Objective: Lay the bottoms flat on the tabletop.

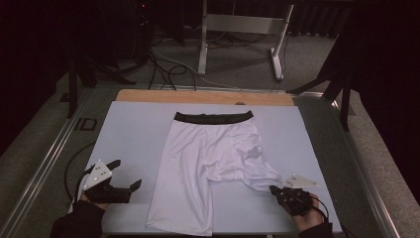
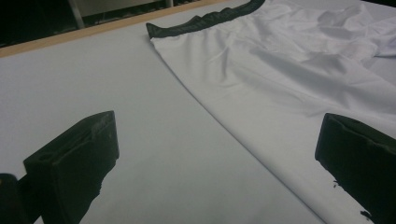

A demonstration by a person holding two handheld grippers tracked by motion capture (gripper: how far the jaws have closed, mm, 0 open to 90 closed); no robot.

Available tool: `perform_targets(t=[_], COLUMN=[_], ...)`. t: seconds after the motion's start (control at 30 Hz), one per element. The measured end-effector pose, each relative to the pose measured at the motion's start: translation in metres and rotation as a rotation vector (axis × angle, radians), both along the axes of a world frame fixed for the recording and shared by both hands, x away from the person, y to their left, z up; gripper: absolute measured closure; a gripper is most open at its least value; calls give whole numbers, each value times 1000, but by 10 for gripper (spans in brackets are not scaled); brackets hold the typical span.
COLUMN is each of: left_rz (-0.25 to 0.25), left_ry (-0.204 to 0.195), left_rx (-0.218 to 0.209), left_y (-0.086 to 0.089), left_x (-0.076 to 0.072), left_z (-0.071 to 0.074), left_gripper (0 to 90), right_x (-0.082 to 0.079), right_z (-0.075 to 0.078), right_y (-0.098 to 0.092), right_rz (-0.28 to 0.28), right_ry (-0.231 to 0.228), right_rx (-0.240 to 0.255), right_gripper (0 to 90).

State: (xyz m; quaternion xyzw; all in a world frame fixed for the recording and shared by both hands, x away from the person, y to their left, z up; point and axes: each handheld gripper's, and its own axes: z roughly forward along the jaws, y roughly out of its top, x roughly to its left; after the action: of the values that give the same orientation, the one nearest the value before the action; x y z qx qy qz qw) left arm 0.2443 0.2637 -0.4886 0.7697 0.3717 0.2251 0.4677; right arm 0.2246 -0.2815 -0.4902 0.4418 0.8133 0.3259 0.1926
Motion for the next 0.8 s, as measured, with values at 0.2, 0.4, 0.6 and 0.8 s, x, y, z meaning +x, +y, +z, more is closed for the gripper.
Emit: perform_targets(t=[0.2, 0.4, 0.6, 0.8], left_rz=[1, 0, 0, -4], left_ry=[0, 2, 5, 8], left_rx=[-1, 2, 3, 8], left_y=[1, 0, 0, 0], left_x=[0, 0, 1, 1], left_z=[1, 0, 0, 0], left_gripper=[5, 5, 5, 5], right_x=[-4, -16, -29, -40], right_z=[19, 38, 59, 73], right_y=[-4, 1, 18, 45], right_rz=[-11, 105, 219, 335], right_ry=[-69, -67, -87, -70], right_rx=[21, 151, 214, 248], right_gripper=[900, 900, 900, 900])
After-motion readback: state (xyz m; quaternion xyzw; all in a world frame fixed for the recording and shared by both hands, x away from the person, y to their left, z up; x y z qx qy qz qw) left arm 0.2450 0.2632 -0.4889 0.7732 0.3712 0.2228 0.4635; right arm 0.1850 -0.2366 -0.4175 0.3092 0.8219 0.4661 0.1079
